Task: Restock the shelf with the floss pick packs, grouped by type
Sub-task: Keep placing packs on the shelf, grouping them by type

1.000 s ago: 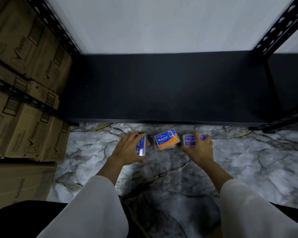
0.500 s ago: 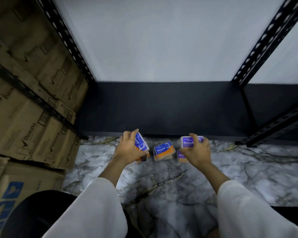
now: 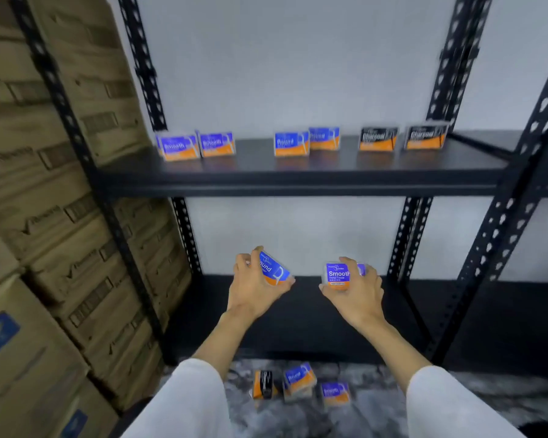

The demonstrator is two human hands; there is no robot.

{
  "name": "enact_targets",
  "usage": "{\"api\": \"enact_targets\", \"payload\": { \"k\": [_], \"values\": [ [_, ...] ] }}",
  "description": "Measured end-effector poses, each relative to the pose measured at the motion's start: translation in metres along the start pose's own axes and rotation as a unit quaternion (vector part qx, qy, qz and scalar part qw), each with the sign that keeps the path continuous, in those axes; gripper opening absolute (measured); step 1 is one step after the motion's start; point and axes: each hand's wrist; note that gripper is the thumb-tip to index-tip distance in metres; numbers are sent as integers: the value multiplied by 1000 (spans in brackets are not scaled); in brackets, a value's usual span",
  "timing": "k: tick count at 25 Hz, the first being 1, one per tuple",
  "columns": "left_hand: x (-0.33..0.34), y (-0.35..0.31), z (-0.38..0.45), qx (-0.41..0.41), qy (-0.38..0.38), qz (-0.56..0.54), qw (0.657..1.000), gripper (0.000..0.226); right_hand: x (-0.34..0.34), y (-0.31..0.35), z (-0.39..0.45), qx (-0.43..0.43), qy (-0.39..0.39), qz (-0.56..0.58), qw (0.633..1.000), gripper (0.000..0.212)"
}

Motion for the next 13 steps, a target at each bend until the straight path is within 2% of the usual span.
{"api": "enact_targets", "payload": {
  "k": [6,13],
  "values": [
    [-69,-50,21,19,-138,-38,990,93,-45,83,15,-102,-56,34,993,74],
    [-113,-49,57,-4,-254,-58,965,95,-36,140,54,-165,-79,67,981,77]
  ]
}}
Point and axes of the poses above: each hand's wrist, its own z-axis towards the middle knuckle, its own x-axis out of the palm, y = z × x, and after that the axes turned 6 degrees about z, right-handed
